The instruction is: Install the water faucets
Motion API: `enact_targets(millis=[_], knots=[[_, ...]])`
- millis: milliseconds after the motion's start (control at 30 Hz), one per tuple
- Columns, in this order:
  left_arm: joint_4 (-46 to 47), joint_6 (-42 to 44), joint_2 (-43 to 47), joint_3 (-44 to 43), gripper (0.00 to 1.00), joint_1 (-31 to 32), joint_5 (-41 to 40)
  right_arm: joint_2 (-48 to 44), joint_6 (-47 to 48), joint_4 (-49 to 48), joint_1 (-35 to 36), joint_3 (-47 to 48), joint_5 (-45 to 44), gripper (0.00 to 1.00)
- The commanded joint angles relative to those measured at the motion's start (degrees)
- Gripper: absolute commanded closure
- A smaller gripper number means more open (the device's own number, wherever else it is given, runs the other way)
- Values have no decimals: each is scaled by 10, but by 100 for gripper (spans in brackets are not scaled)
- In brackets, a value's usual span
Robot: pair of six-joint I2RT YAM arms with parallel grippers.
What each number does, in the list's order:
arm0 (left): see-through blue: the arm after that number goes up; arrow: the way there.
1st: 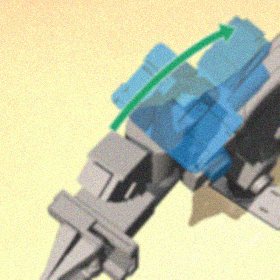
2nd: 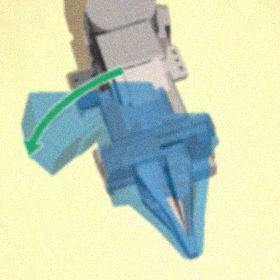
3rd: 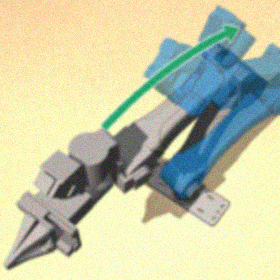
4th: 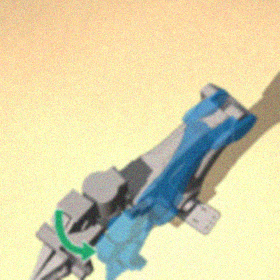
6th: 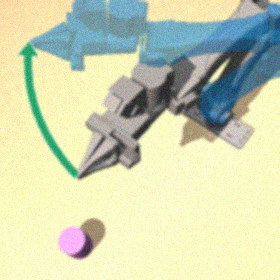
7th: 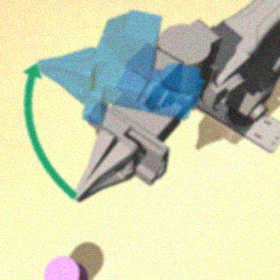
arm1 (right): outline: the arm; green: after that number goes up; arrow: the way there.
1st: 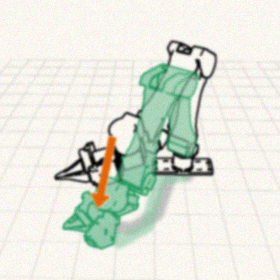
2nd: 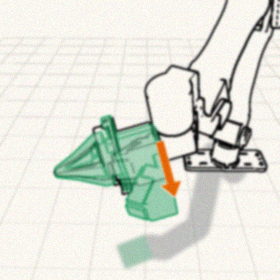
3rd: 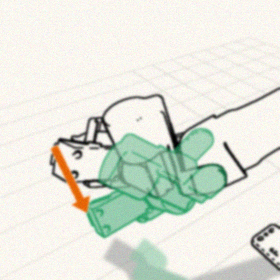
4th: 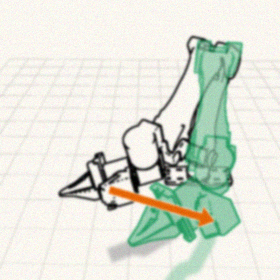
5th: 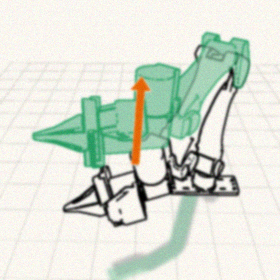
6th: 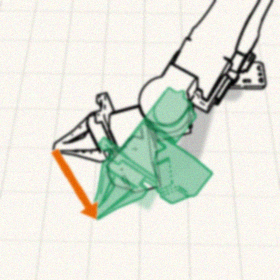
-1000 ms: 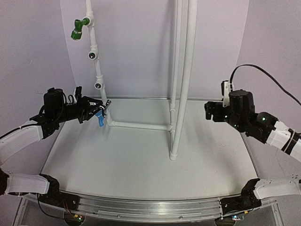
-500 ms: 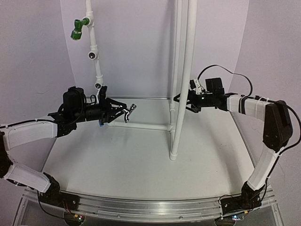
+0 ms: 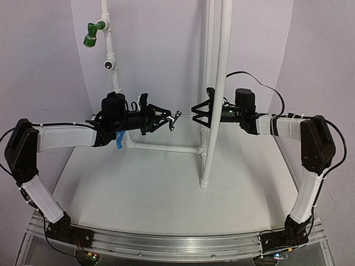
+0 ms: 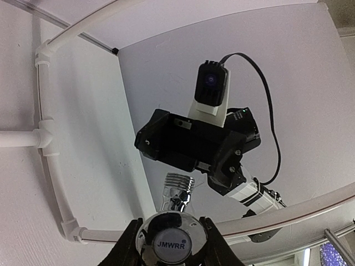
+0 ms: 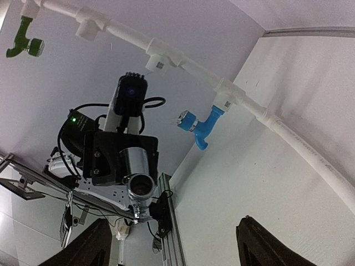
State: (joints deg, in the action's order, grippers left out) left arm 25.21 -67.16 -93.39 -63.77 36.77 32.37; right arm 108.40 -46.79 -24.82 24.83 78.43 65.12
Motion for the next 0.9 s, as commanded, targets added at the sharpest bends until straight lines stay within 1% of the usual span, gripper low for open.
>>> enact_targets(millis=[0, 100, 167, 267, 300, 367, 400, 533, 567, 600, 633, 667, 767, 800, 833, 867], knots=[[62, -22, -24, -48, 100, 7, 24, -3, -14, -55, 24, 10, 28, 23], [76, -30, -36, -53, 100, 12, 38, 3, -14, -55, 37, 14, 25, 29], [79, -30, -40, -58, 100, 16, 44, 8, -16, -55, 39, 13, 23, 35], [78, -28, -45, -63, 100, 20, 50, 12, -20, -59, 42, 12, 17, 46], [77, -29, -47, -63, 100, 21, 49, 12, -21, -60, 44, 12, 16, 48], [79, -29, -49, -65, 100, 22, 50, 14, -21, -61, 49, 13, 17, 49], [79, -29, -50, -66, 100, 22, 52, 14, -21, -62, 51, 14, 16, 53], [82, -28, -51, -67, 100, 23, 57, 14, -28, -70, 52, 7, 7, 73], [83, -28, -50, -67, 100, 23, 58, 14, -33, -76, 53, 6, 5, 81], [82, -26, -49, -65, 100, 23, 59, 13, -41, -86, 54, 1, 1, 92], [82, -24, -47, -64, 99, 23, 58, 11, -51, -97, 55, -4, -4, 100], [81, -20, -43, -60, 94, 23, 58, 6, -61, -113, 55, -16, -15, 100], [73, 8, -15, -32, 53, 23, 36, -18, -90, -144, 55, -58, -72, 100], [64, 22, 2, -22, 36, 23, 18, -25, -98, -146, 54, -69, -91, 100], [52, 36, 13, -11, 25, 23, 5, -31, -107, -151, 54, -80, -111, 100], [38, 49, 25, -2, 16, 23, -11, -35, -120, -158, 54, -89, -127, 100]])
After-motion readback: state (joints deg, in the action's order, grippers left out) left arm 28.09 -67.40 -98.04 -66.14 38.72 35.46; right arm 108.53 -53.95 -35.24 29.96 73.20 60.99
